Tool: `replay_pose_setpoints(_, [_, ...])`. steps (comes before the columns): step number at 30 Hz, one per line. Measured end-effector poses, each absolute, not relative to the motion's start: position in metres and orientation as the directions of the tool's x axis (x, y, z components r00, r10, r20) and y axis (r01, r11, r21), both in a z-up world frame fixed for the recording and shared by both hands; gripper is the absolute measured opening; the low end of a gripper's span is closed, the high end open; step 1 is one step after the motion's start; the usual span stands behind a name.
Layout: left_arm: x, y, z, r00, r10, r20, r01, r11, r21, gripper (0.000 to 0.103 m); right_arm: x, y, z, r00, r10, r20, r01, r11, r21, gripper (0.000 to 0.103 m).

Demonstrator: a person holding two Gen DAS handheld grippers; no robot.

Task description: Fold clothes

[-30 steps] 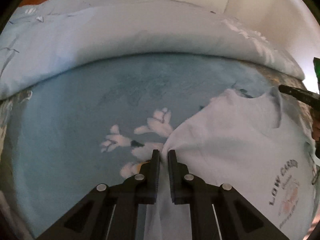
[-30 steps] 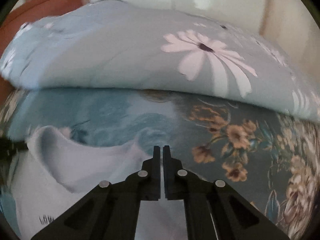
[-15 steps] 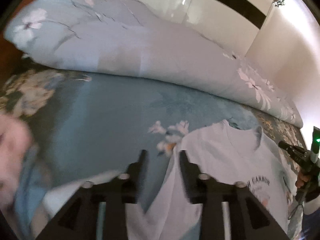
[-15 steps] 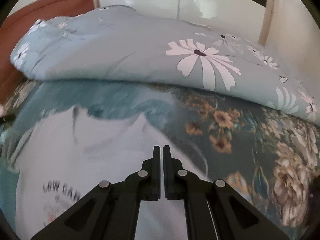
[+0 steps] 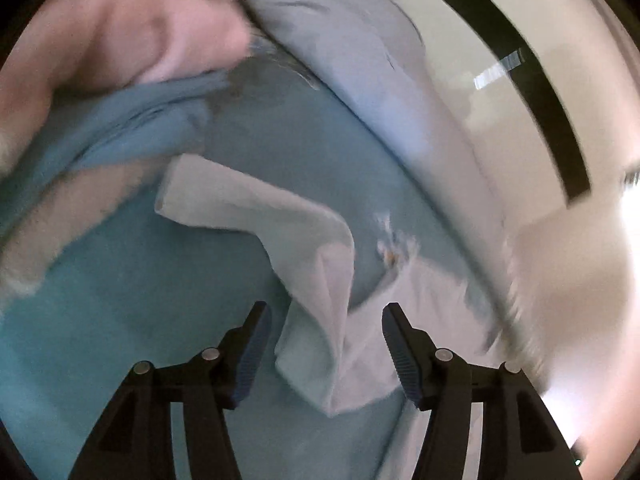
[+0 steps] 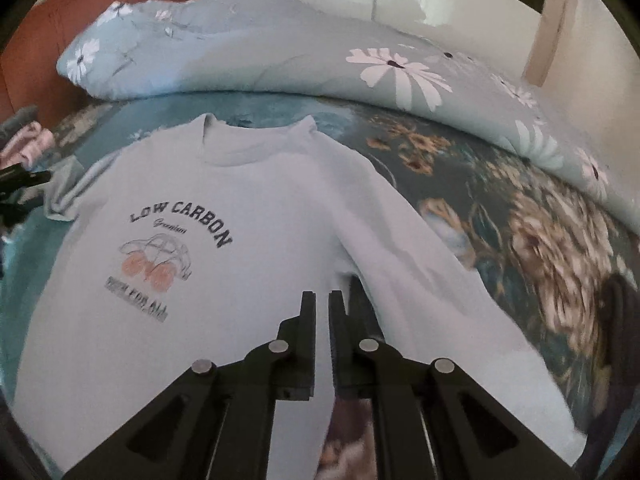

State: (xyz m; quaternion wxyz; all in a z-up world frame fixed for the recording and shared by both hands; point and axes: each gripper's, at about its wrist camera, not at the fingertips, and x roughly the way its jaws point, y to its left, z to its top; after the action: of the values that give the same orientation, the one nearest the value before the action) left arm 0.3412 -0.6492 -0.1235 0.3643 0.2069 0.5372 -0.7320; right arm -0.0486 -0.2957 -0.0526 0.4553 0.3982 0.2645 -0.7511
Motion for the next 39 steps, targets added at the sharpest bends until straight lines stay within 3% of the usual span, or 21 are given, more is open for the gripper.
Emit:
replay_pose_setpoints(3, [0.343,-0.658,-0.135,-0.645,-0.316,-0.696,0.749,-0.079,-0.658,0.059,-0.05,-0.28,-0.043,-0.283,-0.477,-0.832,0.883,-0.468,-0.032,0.019])
replay_pose_setpoints(4, [0.343,-0.657,-0.136,-0.649,-0.328,-0.686,0.742,-0.078,-0.665,0.05,-0.05,-0.278,-0.041,-0.288,-0.479,-0.829,0.881,-0.472,-0.034,0.019])
replay_pose_setpoints(5, [0.343,-0.657,-0.136,-0.654,-0.341,-0.675,0.736,-0.078,-0.673,0.031,-0.051,-0.276,-0.039,-0.292,-0.479,-0.828,0.88,-0.473,-0.036,0.019])
replay_pose_setpoints(7, [0.344,-0.66,-0.135,-0.639,-0.356,-0.682,0.742,-0.05,-0.668,0.004,-0.051,-0.274,-0.038,-0.296,-0.48,-0.826,0.88,-0.474,-0.04,0.019])
replay_pose_setpoints(13, [0.346,-0.661,-0.083,-0.56,-0.494,-0.665,0.79,-0.077,-0.608,0.003,-0.046,-0.272,-0.038,-0.289,-0.495,-0.819,0.888,-0.458,-0.037,0.019])
replay_pose_setpoints(17, [0.301,-0.638,0.012,-0.566,-0.622,-0.541,0.814,-0.319,-0.485,0.003,-0.05,-0.266,-0.038,-0.29,-0.508,-0.811,0.88,-0.474,-0.018,0.019])
replay_pose_setpoints(19, [0.256,-0.611,0.055,-0.619,-0.625,-0.475,0.785,-0.494,-0.373,0.003,-0.053,-0.264,-0.039,-0.292,-0.513,-0.807,0.873,-0.487,-0.006,0.019])
replay_pose_setpoints(21, [0.206,-0.579,0.067,-0.679,-0.567,-0.467,0.719,-0.641,-0.267,0.003,-0.057,-0.263,-0.044,-0.287,-0.507,-0.812,0.862,-0.507,0.012,0.019])
replay_pose_setpoints(25, [0.122,-0.533,0.012,-0.69,-0.388,-0.611,0.61,-0.766,-0.203,0.003,-0.059,-0.26,-0.052,-0.265,-0.494,-0.828,0.85,-0.525,0.041,0.019])
replay_pose_setpoints(28, [0.095,-0.512,-0.054,-0.631,-0.272,-0.727,0.592,-0.774,-0.223,0.003,-0.059,-0.254,-0.053,-0.277,-0.481,-0.832,0.849,-0.527,0.022,0.019])
replay_pose_setpoints(33, [0.086,-0.491,-0.114,-0.563,-0.15,-0.813,0.582,-0.771,-0.261,0.005,-0.065,-0.251,-0.061,-0.279,-0.46,-0.843,0.839,-0.544,0.019,0.019])
replay_pose_setpoints(36, [0.097,-0.488,-0.117,-0.572,-0.083,-0.816,0.536,-0.791,-0.296,0.018,-0.063,-0.261,-0.064,-0.259,-0.481,-0.838,0.846,-0.532,0.044,0.019])
replay_pose_setpoints(38, [0.118,-0.486,-0.107,-0.62,-0.018,-0.785,0.492,-0.788,-0.371,0.037,-0.057,-0.276,-0.059,-0.241,-0.51,-0.825,0.863,-0.501,0.057,0.019])
replay_pose_setpoints(39, [0.131,-0.488,-0.1,-0.642,-0.026,-0.766,0.49,-0.783,-0.383,0.04,-0.052,-0.286,-0.056,-0.227,-0.528,-0.818,0.875,-0.479,0.066,0.019])
